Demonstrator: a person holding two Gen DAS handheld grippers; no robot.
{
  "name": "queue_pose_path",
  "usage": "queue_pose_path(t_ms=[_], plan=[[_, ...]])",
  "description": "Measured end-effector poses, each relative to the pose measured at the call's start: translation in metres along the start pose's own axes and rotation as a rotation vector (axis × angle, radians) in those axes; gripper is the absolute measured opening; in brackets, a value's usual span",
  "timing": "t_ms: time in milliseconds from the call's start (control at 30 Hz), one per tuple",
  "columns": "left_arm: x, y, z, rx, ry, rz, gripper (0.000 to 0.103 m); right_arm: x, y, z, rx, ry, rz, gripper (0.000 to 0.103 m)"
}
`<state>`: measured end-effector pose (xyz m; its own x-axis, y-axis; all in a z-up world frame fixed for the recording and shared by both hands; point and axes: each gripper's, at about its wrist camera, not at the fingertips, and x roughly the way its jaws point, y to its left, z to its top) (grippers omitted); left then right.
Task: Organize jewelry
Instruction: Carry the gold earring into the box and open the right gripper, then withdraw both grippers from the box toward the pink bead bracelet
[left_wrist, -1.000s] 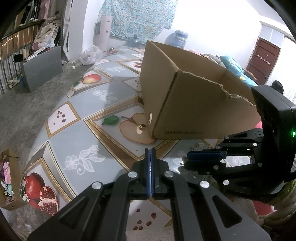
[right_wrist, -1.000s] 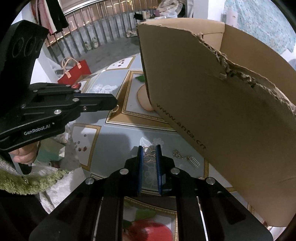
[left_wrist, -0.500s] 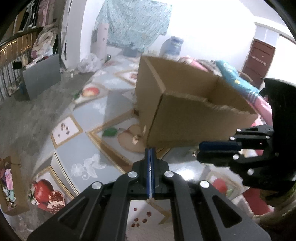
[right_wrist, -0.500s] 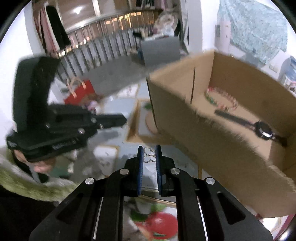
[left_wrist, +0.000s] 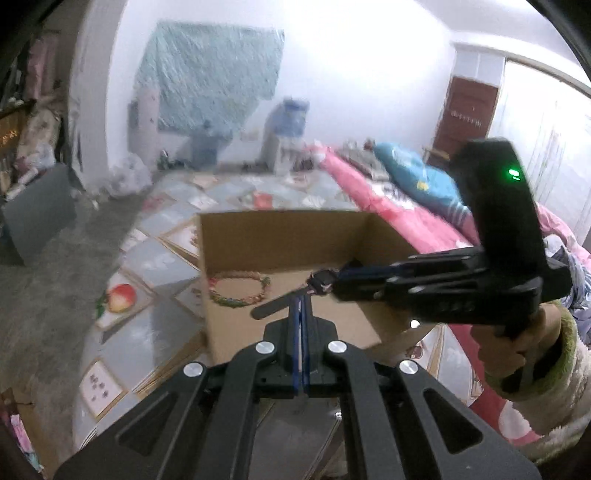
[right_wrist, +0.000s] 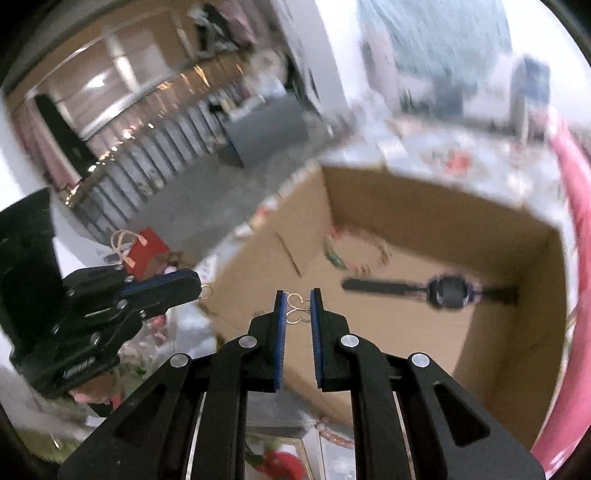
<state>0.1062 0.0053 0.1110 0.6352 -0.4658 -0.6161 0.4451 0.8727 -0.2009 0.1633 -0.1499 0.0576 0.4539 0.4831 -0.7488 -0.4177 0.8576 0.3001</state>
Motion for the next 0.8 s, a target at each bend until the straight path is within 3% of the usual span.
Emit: queue_pose_path(t_ms=[133,300,400,633,800], plan=[[0.057,0.002,0.013,-0.001,0.139,0.065,0.001,0.033,-0.027,0.014,0.100,0.115,0.033,0.011],[0.088,0.008,0.012,-0.018,0.210,0.105,0.006,0.052,-0.050,0.020,0.193,0.180,0.070,0.016],[0.085,0.011,0.011,-0.037,0.198,0.108,0.019,0.052,-0.058,0.020,0.220,0.171,0.089,0.019],[0.069,0.018,0.019,-0.080,0.137,0.092,0.020,0.028,-0.066,0.017,0.242,0.093,0.129,0.020],[0.049,0.023,0.023,-0.128,0.070,0.004,0.026,0.005,-0.069,0.011,0.246,0.019,0.148,0.022]])
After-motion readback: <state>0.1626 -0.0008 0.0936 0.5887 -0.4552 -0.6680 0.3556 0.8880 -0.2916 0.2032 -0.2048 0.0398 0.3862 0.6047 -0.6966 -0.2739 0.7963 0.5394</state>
